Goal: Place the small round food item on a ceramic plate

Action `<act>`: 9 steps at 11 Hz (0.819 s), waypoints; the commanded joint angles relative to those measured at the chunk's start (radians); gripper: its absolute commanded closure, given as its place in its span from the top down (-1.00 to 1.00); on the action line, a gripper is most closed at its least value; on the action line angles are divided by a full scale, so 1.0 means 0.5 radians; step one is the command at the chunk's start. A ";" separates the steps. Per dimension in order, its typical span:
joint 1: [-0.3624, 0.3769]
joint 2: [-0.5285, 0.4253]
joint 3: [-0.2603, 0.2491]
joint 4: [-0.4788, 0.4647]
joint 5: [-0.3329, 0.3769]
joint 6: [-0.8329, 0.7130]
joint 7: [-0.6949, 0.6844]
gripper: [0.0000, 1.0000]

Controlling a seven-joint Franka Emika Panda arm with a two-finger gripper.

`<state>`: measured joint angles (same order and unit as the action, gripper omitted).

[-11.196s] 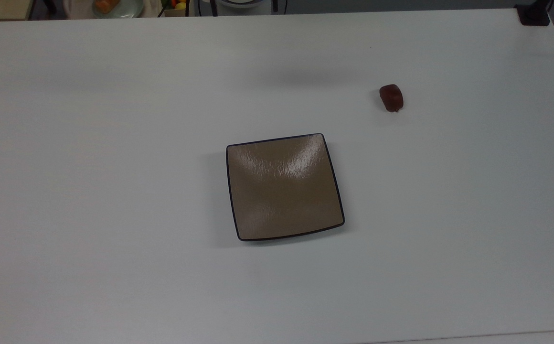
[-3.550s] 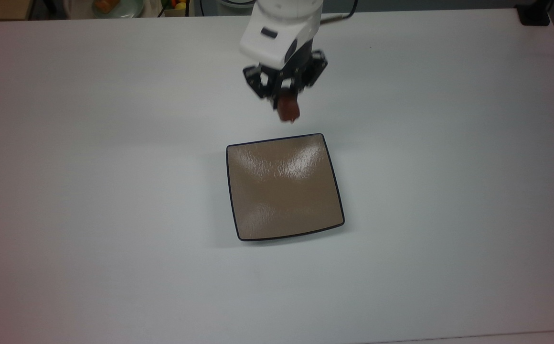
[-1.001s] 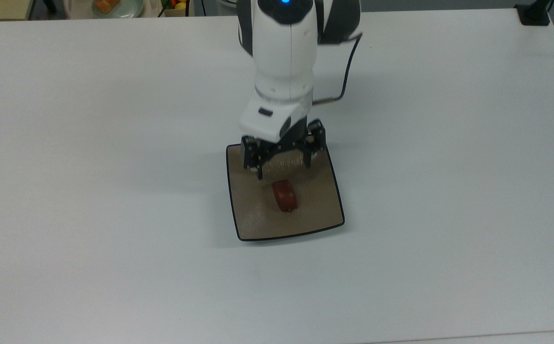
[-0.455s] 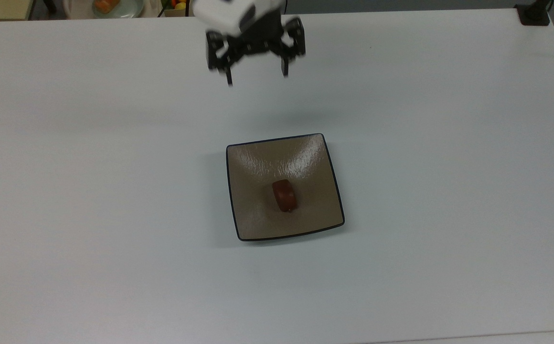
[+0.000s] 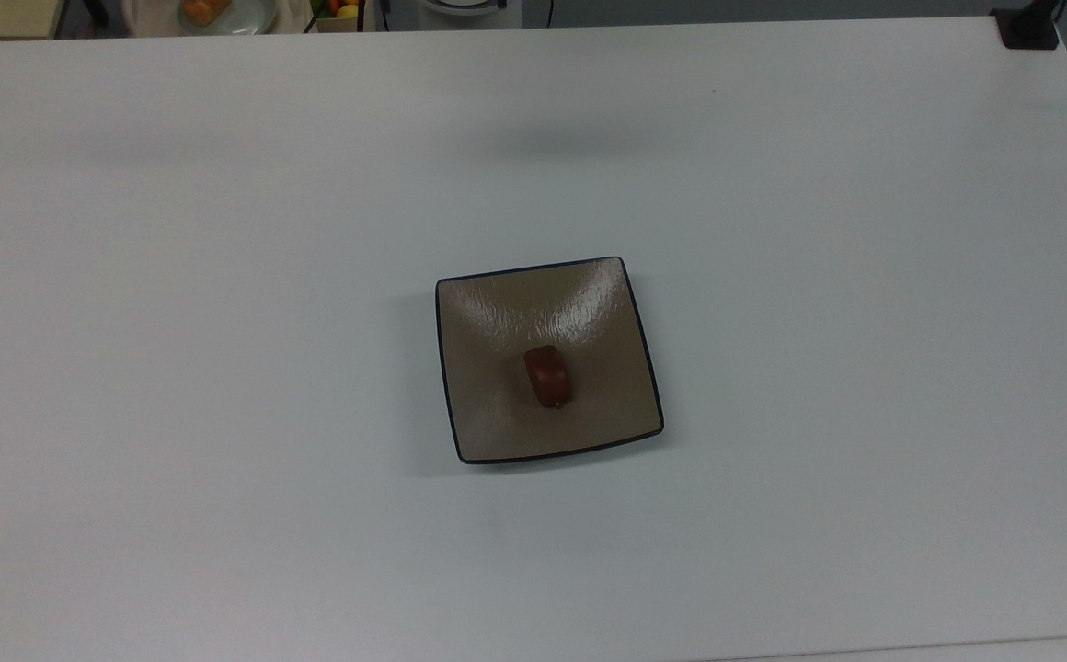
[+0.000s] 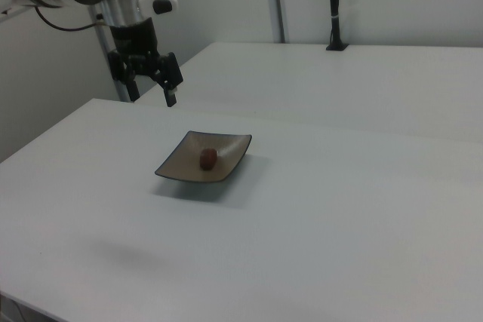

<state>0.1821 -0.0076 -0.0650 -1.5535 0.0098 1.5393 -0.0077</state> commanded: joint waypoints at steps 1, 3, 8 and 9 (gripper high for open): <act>0.025 -0.089 -0.027 -0.074 0.045 -0.023 0.043 1.00; 0.028 -0.092 -0.023 -0.105 0.054 0.001 0.037 1.00; 0.025 -0.092 -0.014 -0.188 0.158 0.222 -0.095 1.00; 0.022 -0.095 -0.017 -0.188 0.149 0.210 -0.101 1.00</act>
